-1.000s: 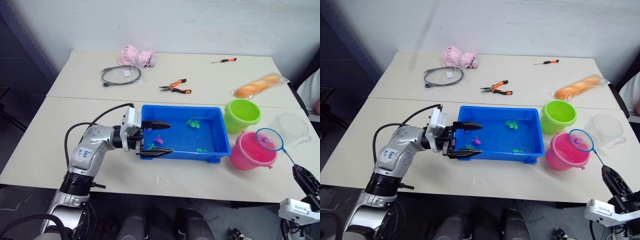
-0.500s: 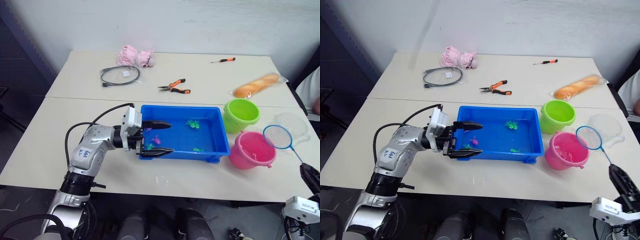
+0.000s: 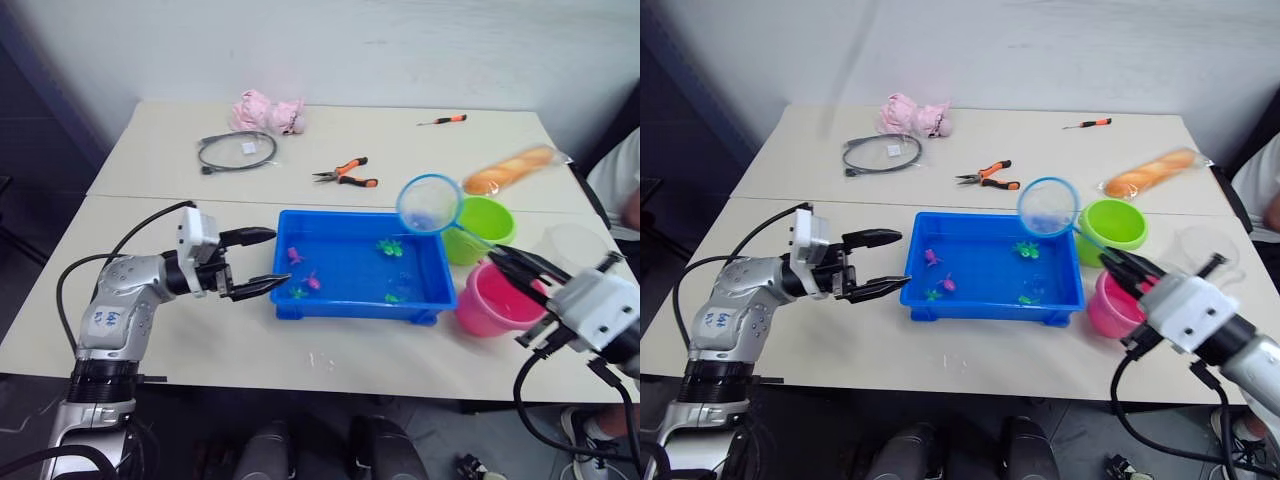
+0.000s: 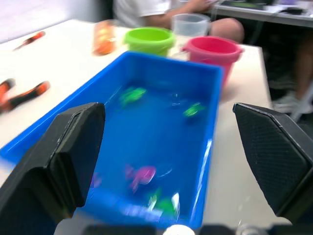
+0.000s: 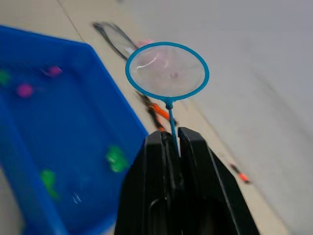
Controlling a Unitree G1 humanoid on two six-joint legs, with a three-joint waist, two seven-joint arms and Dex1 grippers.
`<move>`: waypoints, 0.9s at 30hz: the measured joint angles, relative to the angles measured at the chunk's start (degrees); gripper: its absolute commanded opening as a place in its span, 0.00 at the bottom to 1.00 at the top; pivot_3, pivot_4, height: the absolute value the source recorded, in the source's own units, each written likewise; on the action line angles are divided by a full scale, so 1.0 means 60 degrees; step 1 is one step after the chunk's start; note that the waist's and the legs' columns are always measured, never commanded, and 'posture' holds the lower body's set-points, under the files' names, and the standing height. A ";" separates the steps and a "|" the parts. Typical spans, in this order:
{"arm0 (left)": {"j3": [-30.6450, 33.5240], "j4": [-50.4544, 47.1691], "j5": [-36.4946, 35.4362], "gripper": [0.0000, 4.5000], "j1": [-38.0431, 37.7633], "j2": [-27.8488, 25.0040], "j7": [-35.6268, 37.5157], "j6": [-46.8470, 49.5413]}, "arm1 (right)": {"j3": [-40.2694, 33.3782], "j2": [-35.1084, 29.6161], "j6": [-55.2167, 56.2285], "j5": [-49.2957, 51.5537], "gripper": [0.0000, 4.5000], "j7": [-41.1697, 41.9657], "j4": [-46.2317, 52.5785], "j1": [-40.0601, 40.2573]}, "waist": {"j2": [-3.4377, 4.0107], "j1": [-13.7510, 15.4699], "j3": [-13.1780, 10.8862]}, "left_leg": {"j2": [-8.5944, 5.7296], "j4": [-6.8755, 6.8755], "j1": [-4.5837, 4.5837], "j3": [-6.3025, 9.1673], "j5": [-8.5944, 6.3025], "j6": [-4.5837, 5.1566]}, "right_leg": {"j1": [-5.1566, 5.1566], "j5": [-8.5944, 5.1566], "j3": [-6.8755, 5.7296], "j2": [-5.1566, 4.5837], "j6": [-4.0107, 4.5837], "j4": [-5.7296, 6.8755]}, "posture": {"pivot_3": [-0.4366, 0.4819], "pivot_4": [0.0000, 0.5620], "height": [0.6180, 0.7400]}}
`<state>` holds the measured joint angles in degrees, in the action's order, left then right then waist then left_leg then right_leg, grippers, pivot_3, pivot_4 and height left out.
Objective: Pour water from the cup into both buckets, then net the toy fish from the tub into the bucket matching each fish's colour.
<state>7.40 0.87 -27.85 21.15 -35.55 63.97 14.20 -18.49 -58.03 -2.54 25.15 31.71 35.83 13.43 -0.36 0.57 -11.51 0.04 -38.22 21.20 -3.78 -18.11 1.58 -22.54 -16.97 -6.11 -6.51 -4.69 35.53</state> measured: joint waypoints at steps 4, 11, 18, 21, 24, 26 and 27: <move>0.0215 -0.0093 0.0034 1.00 -0.0443 -0.0580 0.0096 0.0011 | 0.1907 -0.0352 -0.1384 0.0032 0.00 0.1129 -0.0502 -0.2362 | -0.0007 0.0087 -0.0004 | -0.0008 -0.0016 0.0013 -0.0001 -0.0012 0.0021 | 0.0000 0.0000 -0.0005 -0.0016 0.0000 -0.0016 | 0.48 0.27 1.00; 0.0228 -0.0233 0.0044 1.00 -0.0606 -0.0906 0.0110 0.0108 | 0.4285 0.0419 -0.2304 -0.1724 0.00 0.1839 -0.2270 -0.4850 | -0.0010 0.0123 -0.0003 | -0.0012 -0.0009 0.0023 -0.0002 -0.0015 0.0018 | -0.0009 0.0001 -0.0014 -0.0021 -0.0001 -0.0019 | 0.48 0.27 1.00; -0.0230 -0.0368 0.0283 1.00 -0.0451 -0.1062 0.0116 0.0431 | 0.5437 0.0979 -0.2457 -0.3294 0.00 0.2453 -0.3557 -0.6048 | -0.0010 0.0095 -0.0003 | -0.0012 -0.0011 0.0023 -0.0015 -0.0013 0.0013 | -0.0012 0.0002 -0.0016 -0.0012 -0.0003 -0.0011 | 0.48 0.27 1.00; -0.0465 -0.0372 0.0441 1.00 -0.0181 -0.1164 0.0134 0.0505 | 0.5779 0.1561 -0.2807 -0.3431 0.00 0.2692 -0.3855 -0.6448 | -0.0009 0.0045 -0.0003 | -0.0010 -0.0008 0.0025 -0.0015 -0.0010 0.0007 | -0.0017 0.0002 -0.0017 -0.0009 -0.0003 0.0009 | 0.48 0.27 1.00; -0.0681 -0.0379 0.0566 1.00 0.0113 -0.1191 0.0088 0.0638 | 0.6222 0.1707 -0.2894 -0.3864 0.00 0.3075 -0.4234 -0.6913 | -0.0009 0.0003 -0.0003 | -0.0012 -0.0011 0.0027 -0.0017 -0.0010 0.0009 | -0.0016 0.0002 -0.0016 -0.0009 -0.0003 0.0017 | 0.48 0.27 1.00; -0.0703 -0.0404 0.0582 1.00 0.0193 -0.1191 0.0067 0.0715 | 0.6403 0.1894 -0.2923 -0.4041 0.00 0.3314 -0.4465 -0.7091 | -0.0009 -0.0047 -0.0003 | -0.0011 -0.0009 0.0027 -0.0013 -0.0010 0.0009 | -0.0016 0.0002 -0.0019 -0.0009 -0.0003 0.0018 | 0.48 0.27 1.00; -0.0733 -0.0424 0.0582 1.00 0.0203 -0.1190 0.0058 0.0759 | 0.6432 0.1967 -0.2957 -0.4056 0.00 0.3396 -0.4513 -0.7104 | -0.0009 -0.0057 -0.0003 | -0.0011 -0.0007 0.0029 -0.0012 -0.0010 0.0009 | -0.0017 0.0002 -0.0020 -0.0009 -0.0003 0.0018 | 0.48 0.27 1.00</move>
<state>3.00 -1.67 -24.36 22.37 -42.69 64.32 18.76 20.11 -46.23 -20.29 0.81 52.09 8.76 -29.19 -0.42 0.22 -11.53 -0.03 -38.27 21.37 -3.86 -18.17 1.63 -22.64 -16.96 -6.24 -6.56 -4.70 35.64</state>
